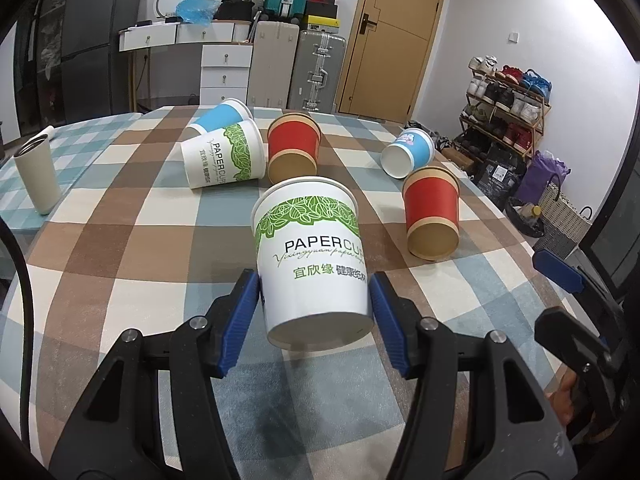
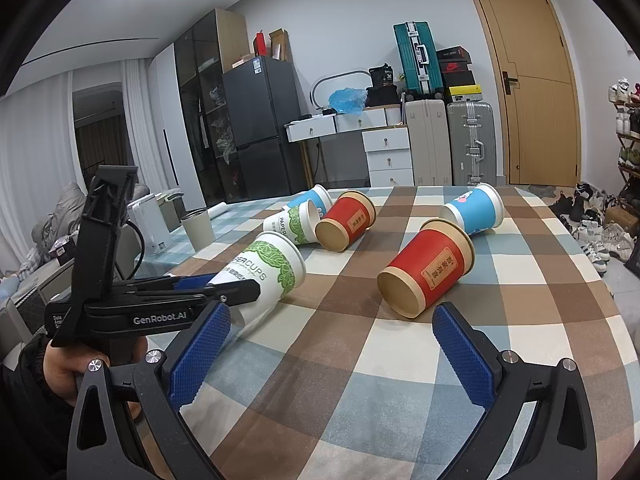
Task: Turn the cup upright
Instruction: 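Close the left gripper around the white cup's body and hold it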
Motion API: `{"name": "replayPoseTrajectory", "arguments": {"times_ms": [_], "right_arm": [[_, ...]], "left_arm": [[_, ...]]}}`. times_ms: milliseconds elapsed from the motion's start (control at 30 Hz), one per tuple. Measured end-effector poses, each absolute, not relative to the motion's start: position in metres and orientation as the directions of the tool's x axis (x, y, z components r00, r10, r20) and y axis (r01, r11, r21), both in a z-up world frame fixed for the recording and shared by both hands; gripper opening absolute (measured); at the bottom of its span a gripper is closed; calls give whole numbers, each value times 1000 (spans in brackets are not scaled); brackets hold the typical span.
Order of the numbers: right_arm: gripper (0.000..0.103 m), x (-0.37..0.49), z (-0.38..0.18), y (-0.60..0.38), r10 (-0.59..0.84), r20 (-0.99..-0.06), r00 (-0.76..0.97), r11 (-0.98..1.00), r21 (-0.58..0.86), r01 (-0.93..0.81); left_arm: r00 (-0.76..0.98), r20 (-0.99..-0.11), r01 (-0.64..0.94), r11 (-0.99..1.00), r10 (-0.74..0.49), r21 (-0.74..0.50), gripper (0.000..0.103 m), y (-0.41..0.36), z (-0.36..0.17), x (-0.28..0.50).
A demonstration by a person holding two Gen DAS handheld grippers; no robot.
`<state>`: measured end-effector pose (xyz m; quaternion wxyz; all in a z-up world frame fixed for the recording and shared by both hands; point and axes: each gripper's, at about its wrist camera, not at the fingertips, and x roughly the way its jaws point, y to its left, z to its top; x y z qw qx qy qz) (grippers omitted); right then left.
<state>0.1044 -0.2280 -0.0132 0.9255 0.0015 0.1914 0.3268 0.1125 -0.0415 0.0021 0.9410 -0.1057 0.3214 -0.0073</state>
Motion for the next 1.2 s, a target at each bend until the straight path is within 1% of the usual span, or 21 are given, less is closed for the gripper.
{"name": "replayPoseTrajectory", "arguments": {"times_ms": [267, 567, 1033, 1200], "right_arm": [[103, 104, -13, -227, 606, -353, 713, 785, 126, -606], [103, 102, -14, -220, 615, -361, 702, 776, 118, -619], [103, 103, -19, -215, 609, -373, 700, 777, 102, -622], [103, 103, -20, -214, 610, -374, 699, 776, 99, -624]], "left_arm": [[827, -559, -60, 979, -61, -196, 55, -38, 15, 85], [847, -528, -65, 974, -60, -215, 55, -35, 20, 49], [851, -521, -68, 972, -61, -225, 55, -50, 5, 14], [856, -515, -62, 981, -41, -182, 55, -63, 0, 12]]}}
